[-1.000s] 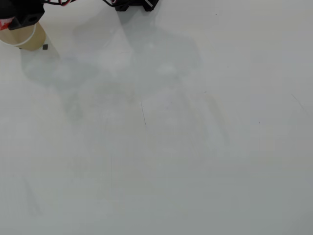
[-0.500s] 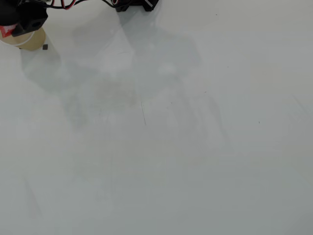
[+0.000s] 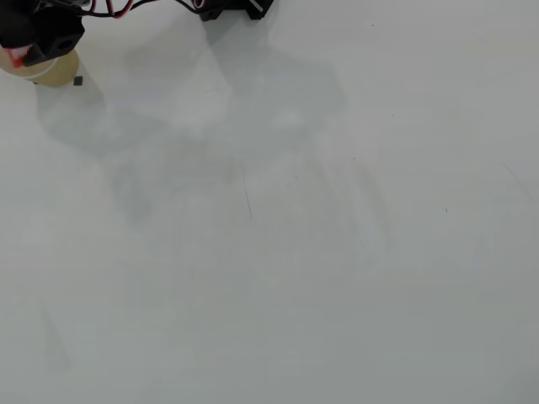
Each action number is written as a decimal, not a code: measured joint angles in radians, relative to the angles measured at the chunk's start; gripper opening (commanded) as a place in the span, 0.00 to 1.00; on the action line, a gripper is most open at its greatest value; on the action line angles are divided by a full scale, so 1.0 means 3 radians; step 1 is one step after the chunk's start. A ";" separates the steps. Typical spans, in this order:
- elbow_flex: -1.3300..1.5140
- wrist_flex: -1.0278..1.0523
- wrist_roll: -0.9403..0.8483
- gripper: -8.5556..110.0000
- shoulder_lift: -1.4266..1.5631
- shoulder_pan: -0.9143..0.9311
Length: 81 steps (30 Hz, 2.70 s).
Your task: Pick up the cube and drop it in the cup.
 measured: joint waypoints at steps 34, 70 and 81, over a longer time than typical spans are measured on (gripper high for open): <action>0.0000 -0.0056 0.0000 0.45 0.0000 0.0087; 0.0179 -0.0481 -0.0010 0.07 0.0000 -0.0066; 0.0251 -0.0573 -0.0020 0.07 0.0169 -0.0701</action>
